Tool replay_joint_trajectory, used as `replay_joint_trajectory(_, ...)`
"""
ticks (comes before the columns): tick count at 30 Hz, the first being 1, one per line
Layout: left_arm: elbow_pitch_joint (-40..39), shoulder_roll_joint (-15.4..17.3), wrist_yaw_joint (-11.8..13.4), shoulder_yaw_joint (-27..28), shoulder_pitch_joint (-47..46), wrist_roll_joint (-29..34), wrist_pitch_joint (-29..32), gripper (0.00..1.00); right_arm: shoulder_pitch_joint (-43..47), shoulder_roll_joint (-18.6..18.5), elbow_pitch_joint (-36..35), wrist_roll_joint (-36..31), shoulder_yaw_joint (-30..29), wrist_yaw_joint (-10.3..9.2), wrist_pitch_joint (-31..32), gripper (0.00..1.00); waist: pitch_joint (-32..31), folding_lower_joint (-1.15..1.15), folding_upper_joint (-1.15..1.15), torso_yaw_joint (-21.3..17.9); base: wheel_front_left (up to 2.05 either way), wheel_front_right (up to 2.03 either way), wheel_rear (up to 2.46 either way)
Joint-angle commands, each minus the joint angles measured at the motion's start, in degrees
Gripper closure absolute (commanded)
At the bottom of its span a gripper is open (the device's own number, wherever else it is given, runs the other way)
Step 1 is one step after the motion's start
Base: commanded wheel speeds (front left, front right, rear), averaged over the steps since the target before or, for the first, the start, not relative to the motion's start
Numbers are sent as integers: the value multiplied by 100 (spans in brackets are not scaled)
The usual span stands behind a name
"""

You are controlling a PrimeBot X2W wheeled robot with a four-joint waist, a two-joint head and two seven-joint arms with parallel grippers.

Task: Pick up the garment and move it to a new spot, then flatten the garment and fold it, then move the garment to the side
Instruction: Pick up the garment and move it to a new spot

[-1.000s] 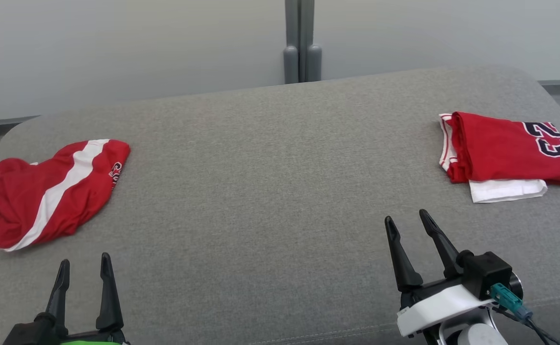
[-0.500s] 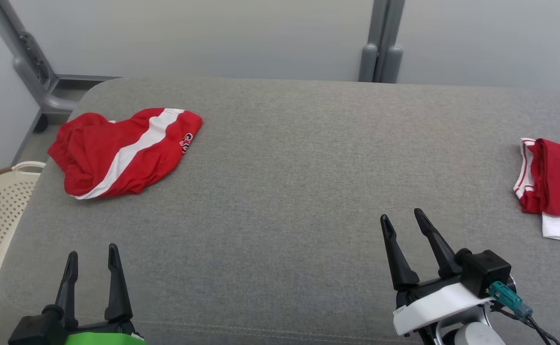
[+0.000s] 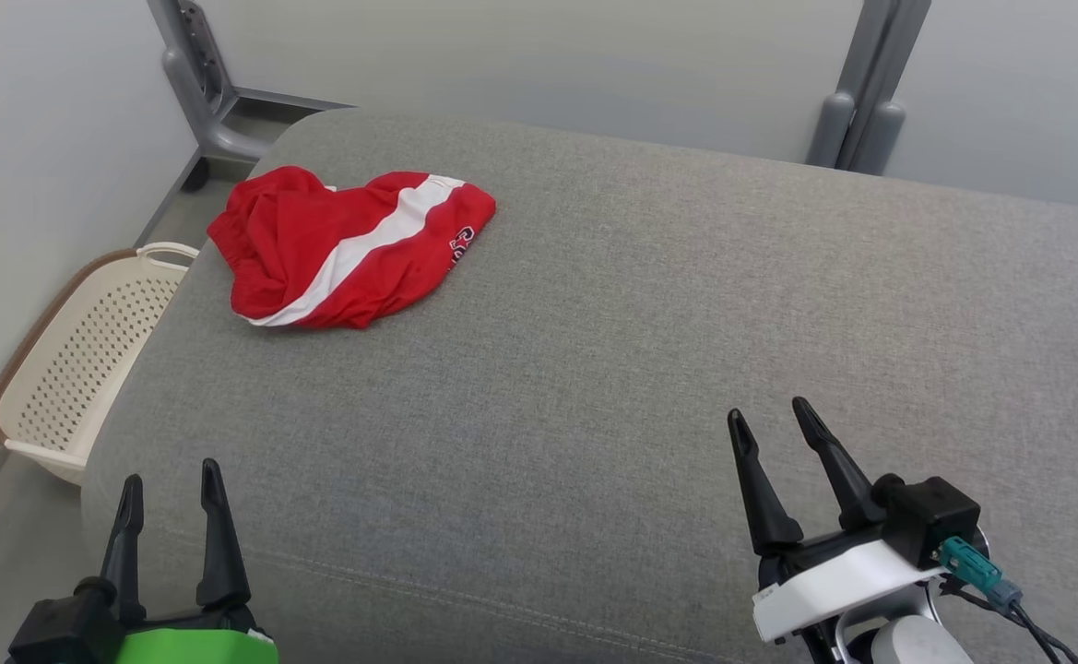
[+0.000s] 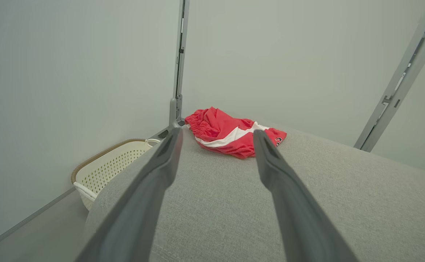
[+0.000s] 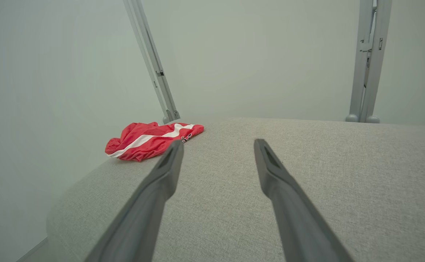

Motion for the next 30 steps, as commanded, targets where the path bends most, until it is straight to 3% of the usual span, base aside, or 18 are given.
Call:
replay_joint_trajectory(1,0,3,3,20,-84,-21,-20,0,-62,-19,6,-19,1,-7,-24,0,58,0,0,67,0,0,0)
replay_joint_trajectory(16,45,4,-173,71,-572,-447,-20,0,-289,-19,82,-382,-19,-7,-24,0,628,0,0,50,0,0,0)
replay_joint_trajectory(24,329,4,-315,67,-1383,-943,-16,0,-662,-20,88,-721,27,-7,-24,0,1244,0,0,-32,0,0,0)
replay_joint_trajectory(30,806,14,-399,373,-2341,-898,-16,0,-963,-23,157,-954,98,-7,-24,0,1748,0,0,-198,0,0,0)
